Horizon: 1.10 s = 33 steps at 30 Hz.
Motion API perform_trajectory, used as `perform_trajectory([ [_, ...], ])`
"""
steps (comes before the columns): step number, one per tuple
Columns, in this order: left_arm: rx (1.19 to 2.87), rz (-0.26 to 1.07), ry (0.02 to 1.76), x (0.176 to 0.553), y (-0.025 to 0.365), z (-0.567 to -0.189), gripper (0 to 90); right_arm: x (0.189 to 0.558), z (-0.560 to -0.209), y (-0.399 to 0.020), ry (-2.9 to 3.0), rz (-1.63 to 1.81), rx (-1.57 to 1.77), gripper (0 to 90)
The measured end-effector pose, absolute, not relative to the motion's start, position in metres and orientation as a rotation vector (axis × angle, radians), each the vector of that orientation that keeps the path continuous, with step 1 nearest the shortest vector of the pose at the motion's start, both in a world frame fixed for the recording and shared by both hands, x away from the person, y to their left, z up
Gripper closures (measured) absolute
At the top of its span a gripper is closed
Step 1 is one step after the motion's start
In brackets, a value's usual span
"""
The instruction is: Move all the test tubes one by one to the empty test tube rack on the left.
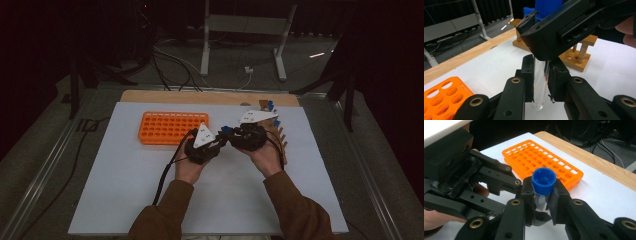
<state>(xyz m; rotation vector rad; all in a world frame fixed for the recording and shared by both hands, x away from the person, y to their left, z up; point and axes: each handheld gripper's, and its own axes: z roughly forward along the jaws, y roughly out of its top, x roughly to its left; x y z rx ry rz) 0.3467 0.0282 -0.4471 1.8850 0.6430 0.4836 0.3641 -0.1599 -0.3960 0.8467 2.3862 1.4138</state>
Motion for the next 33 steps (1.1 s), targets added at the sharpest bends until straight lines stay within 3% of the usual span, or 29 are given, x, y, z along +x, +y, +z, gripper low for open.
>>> perform_trajectory([
  [12,1.835,0.509,0.740,0.360,0.053,-0.446,78.2,0.360,-0.394,-0.183,2.269,1.430,0.919,14.6],
  [20,1.792,0.509,0.770,0.369,0.063,-0.448,78.2,0.353,-0.405,-0.199,2.228,1.431,0.931,0.6],
  [33,1.726,0.563,0.815,0.385,0.072,-0.459,78.2,0.325,-0.425,-0.218,2.192,1.377,0.905,0.0],
])
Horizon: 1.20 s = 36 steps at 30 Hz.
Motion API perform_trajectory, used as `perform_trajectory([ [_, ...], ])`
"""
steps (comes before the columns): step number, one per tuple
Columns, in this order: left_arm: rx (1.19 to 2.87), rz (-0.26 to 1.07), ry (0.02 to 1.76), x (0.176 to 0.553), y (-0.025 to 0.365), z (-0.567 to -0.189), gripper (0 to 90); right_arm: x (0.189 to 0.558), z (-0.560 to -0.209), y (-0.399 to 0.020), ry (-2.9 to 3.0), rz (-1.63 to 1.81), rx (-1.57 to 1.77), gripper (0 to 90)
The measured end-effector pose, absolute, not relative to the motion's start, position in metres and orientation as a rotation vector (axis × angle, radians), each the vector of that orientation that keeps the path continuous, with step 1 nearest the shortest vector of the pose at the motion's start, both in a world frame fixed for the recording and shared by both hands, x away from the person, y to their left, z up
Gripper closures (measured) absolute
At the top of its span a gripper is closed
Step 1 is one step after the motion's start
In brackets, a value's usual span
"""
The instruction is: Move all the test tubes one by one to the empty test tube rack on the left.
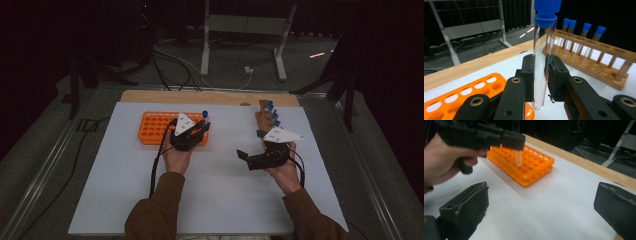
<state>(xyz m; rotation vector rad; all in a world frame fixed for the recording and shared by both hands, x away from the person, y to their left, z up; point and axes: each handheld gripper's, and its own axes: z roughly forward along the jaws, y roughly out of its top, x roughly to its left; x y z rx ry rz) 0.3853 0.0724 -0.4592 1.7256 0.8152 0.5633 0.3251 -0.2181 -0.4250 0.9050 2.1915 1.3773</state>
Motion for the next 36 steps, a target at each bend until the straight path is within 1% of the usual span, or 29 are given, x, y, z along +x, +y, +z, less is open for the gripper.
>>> perform_trajectory([
  [11,1.714,0.580,0.873,0.399,0.073,-0.477,78.2,0.314,-0.439,-0.234,2.162,1.426,0.949,0.0],
  [15,1.736,0.592,0.891,0.402,0.071,-0.486,78.2,0.314,-0.442,-0.234,2.170,1.422,0.953,0.0],
  [28,1.822,0.559,0.969,0.405,0.068,-0.508,78.5,0.311,-0.443,-0.236,2.166,1.435,0.948,0.0],
  [36,1.851,0.565,0.977,0.404,0.068,-0.509,77.9,0.311,-0.443,-0.236,2.168,1.436,0.946,0.0],
])
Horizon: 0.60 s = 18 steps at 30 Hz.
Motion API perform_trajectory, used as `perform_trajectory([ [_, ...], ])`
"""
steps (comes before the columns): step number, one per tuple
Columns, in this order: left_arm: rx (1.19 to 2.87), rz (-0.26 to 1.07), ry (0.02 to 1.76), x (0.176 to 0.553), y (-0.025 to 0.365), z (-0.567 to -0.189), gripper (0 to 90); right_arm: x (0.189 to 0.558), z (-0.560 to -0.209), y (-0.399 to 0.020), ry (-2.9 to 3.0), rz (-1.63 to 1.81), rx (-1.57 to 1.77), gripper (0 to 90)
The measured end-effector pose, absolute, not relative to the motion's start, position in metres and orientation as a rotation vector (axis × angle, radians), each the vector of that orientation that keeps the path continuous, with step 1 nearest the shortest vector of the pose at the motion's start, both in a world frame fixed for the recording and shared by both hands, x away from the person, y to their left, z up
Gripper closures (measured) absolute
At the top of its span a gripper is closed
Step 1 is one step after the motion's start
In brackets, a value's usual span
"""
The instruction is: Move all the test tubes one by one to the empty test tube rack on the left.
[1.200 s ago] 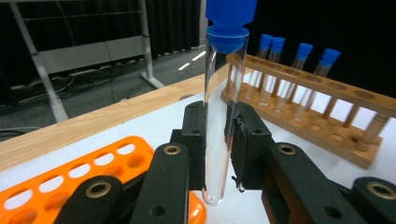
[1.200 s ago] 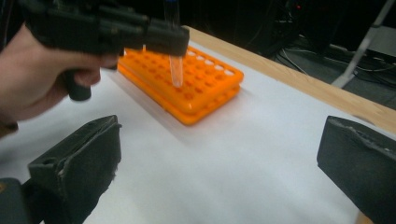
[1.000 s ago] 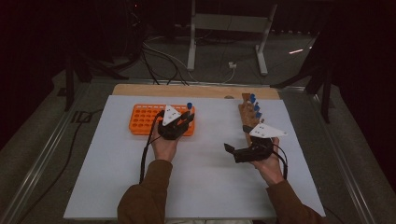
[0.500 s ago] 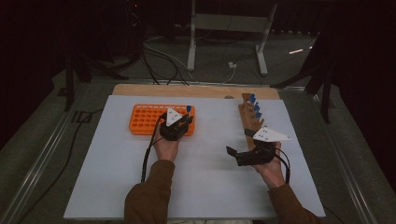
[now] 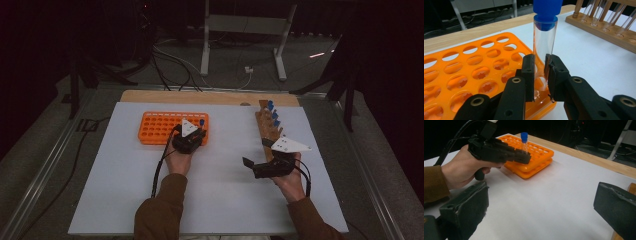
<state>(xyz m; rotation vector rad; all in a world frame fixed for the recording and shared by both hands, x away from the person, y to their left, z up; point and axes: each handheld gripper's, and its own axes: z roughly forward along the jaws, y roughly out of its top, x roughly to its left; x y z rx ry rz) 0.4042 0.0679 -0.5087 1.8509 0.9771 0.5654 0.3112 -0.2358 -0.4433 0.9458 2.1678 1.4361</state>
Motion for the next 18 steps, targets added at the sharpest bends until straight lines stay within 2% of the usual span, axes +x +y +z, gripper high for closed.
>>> perform_trajectory([
  [3,1.829,0.579,0.970,0.402,0.070,-0.503,72.5,0.311,-0.444,-0.236,2.172,1.438,0.944,0.0],
  [7,1.777,0.598,0.954,0.399,0.075,-0.492,70.8,0.312,-0.444,-0.236,2.171,1.440,0.944,0.0],
  [11,1.789,0.569,0.955,0.399,0.075,-0.492,77.7,0.312,-0.444,-0.235,2.172,1.438,0.943,0.0],
  [18,1.819,0.548,0.971,0.400,0.074,-0.496,78.3,0.313,-0.444,-0.236,2.165,1.439,0.948,0.0],
])
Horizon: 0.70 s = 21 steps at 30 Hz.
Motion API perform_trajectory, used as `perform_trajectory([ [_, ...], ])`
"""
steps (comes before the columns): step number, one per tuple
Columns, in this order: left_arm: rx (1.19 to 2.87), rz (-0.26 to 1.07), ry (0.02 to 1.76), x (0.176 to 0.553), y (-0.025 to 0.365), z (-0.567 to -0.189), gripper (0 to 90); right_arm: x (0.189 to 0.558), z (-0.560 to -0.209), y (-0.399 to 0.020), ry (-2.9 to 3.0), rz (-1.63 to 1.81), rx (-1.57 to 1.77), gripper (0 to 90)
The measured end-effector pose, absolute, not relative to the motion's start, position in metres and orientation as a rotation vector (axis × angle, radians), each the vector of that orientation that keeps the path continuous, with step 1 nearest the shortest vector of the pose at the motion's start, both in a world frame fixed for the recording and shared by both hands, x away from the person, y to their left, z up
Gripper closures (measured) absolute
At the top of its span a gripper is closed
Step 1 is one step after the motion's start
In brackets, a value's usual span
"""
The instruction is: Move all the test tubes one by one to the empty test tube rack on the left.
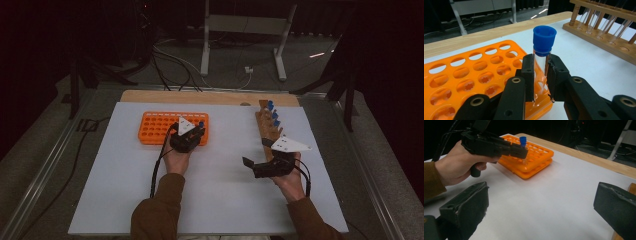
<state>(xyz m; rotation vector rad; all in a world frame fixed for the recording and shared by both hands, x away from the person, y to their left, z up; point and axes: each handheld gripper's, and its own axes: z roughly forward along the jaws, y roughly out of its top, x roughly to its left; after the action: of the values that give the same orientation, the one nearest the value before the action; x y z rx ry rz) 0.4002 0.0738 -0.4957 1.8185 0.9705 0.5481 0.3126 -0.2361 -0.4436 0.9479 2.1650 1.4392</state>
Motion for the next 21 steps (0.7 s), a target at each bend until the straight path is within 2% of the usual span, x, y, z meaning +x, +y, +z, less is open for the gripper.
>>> perform_trajectory([
  [3,1.806,0.504,0.991,0.400,0.077,-0.495,75.7,0.313,-0.444,-0.236,2.162,1.441,0.955,0.0],
  [5,1.803,0.500,0.998,0.398,0.078,-0.494,67.3,0.314,-0.444,-0.236,2.162,1.440,0.956,0.0],
  [14,1.782,0.474,0.982,0.381,0.092,-0.475,49.0,0.318,-0.444,-0.238,2.155,1.436,0.974,0.0],
  [16,1.772,0.497,1.000,0.375,0.098,-0.471,40.1,0.319,-0.443,-0.240,2.151,1.429,0.983,0.0],
  [21,1.756,0.511,1.047,0.360,0.119,-0.463,26.4,0.322,-0.439,-0.245,2.127,1.414,1.002,0.0],
])
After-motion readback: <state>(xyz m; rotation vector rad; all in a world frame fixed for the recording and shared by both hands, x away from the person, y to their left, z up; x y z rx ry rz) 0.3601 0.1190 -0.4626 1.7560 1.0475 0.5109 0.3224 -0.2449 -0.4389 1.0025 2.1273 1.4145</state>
